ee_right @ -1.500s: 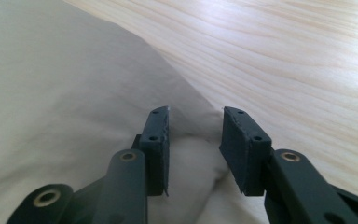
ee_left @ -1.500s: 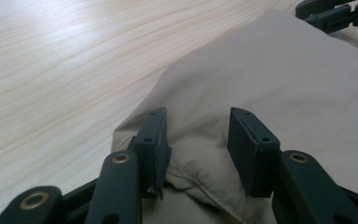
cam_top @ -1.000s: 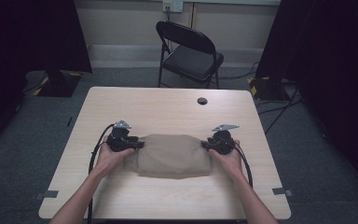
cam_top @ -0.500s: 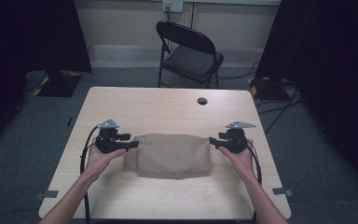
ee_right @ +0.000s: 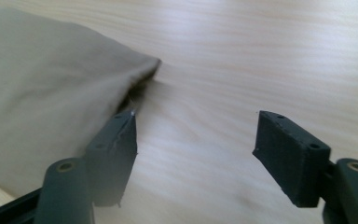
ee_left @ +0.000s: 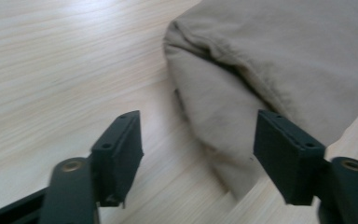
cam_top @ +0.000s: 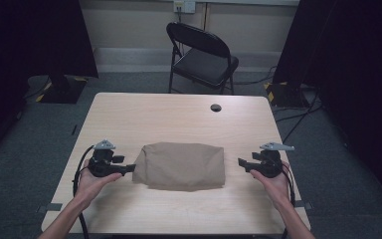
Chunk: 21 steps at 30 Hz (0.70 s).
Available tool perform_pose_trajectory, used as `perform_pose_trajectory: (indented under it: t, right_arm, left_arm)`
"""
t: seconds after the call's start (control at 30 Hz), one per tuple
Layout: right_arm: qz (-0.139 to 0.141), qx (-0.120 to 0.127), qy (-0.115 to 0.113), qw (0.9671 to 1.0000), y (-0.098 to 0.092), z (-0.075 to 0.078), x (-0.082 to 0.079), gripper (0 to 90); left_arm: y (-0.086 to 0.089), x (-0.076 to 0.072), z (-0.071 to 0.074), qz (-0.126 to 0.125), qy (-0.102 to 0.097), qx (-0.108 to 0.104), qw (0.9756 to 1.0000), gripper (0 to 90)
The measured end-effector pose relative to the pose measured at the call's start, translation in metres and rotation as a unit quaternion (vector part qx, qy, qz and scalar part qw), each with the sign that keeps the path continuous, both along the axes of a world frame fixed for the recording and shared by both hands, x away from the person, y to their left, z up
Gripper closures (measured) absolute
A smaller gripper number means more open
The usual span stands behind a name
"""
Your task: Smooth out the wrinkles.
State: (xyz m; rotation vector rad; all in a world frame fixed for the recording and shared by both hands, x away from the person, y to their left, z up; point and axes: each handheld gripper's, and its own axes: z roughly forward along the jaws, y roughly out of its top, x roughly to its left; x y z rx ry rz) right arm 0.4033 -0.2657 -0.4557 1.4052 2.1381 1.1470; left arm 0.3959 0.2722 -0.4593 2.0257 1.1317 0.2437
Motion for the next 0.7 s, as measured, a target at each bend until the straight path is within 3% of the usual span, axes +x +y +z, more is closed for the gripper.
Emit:
perform_pose_trajectory:
  t: [0.07,0.1,0.17,0.27,0.3,0.37,0.43,0.53,0.63,0.7]
  right_arm:
    - [-0.005,-0.011,0.011,0.9999,-0.007,-0.003,-0.004,27.8]
    - [-0.009,-0.029,0.019,0.9994,-0.01,-0.006,-0.006,26.9]
    - [-0.021,-0.04,0.024,0.9987,-0.015,-0.012,-0.012,26.2]
    - [-0.022,-0.057,0.03,0.9977,-0.02,-0.016,-0.016,24.8]
    - [-0.023,-0.063,0.034,0.9972,-0.023,-0.017,-0.016,24.8]
    - [-0.034,-0.078,0.046,0.9953,-0.027,-0.021,-0.017,24.8]
    - [-0.04,-0.082,0.054,0.9944,-0.03,-0.025,-0.018,24.5]
    - [-0.049,-0.099,0.059,0.9921,-0.034,-0.031,-0.017,22.1]
    - [-0.065,-0.104,0.045,0.9914,-0.037,-0.035,-0.016,18.9]
    - [-0.072,-0.101,0.03,0.9918,-0.038,-0.039,-0.018,15.7]
  left_arm:
    - [0.006,-0.002,-0.002,-0.002,-0.009,0.017,0.9998,27.6]
    - [0.009,-0.003,-0.003,0.002,-0.013,0.029,0.9995,27.2]
    - [0.014,-0.005,-0.008,0.014,-0.001,0.014,0.9998,23.1]
    - [0.015,-0.009,-0.014,0.024,0.004,0.061,0.9978,20.5]
    - [0.018,-0.011,-0.017,0.025,0.016,0.056,0.998,21.0]
    - [0.019,-0.013,-0.019,0.033,0.014,0.059,0.9976,22.9]
    - [0.022,-0.012,-0.024,0.05,0.022,0.089,0.9945,23.1]
    - [0.028,-0.013,-0.032,0.059,-0.01,0.101,0.9931,21.2]
    - [0.031,-0.011,-0.044,0.053,-0.054,0.077,0.9941,11.7]
    - [0.033,-0.01,-0.044,0.062,-0.052,0.079,0.9936,6.6]
